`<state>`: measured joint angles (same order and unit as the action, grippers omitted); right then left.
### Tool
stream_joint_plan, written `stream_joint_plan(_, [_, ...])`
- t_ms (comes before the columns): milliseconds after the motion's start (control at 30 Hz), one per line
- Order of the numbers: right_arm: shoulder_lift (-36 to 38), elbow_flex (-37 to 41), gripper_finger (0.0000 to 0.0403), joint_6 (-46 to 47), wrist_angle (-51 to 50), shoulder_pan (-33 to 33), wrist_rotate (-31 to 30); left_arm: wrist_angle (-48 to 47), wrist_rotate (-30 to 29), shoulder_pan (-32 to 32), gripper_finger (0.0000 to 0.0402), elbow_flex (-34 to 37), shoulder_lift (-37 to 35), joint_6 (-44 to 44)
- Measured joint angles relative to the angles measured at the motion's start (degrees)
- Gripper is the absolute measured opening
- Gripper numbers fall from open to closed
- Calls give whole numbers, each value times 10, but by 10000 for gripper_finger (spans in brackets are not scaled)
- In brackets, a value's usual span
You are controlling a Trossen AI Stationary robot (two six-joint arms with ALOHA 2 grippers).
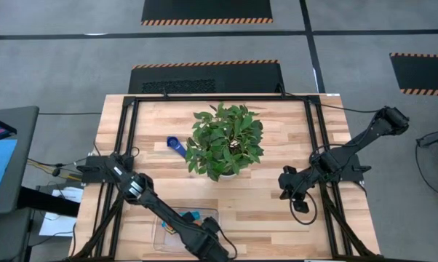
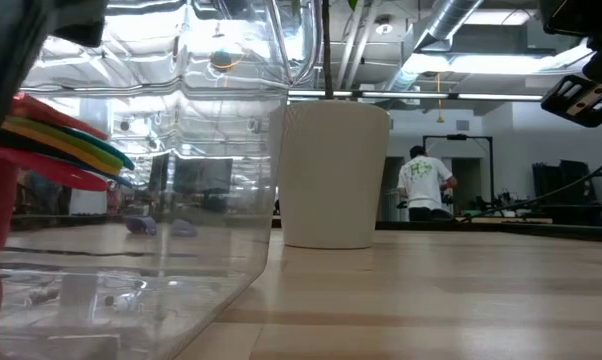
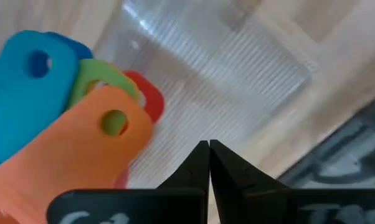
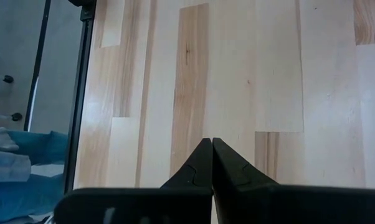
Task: Nest measuring cups in basket
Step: Stack the orange measuring cup on the light blue measuring cup, then stack the dark blue measuring cup on the orange measuring cup
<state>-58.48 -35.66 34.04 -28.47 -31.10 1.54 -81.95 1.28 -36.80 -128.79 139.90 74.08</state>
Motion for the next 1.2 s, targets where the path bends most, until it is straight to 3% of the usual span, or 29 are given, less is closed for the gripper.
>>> stream_joint_plan(400, [0,0,13,0,0,0,0,-54,-48,2,0,-1,-2,40])
stream_joint_plan(600, [0,0,13,0,0,0,0,-33,-39,3,0,-17,-1,-8])
stream_joint_plan(800, [0,0,13,0,0,0,0,-42,-59,4,0,-4,0,41])
stream_joint_plan(967, [0,0,13,0,1,0,0,-31,-104,4,0,-62,0,44])
stream_joint_plan(1033, [0,0,13,0,0,0,0,-17,-111,3,0,-54,-14,45])
stream_joint_plan(1200, [0,0,13,0,0,0,0,-87,-139,-6,0,-59,-25,109])
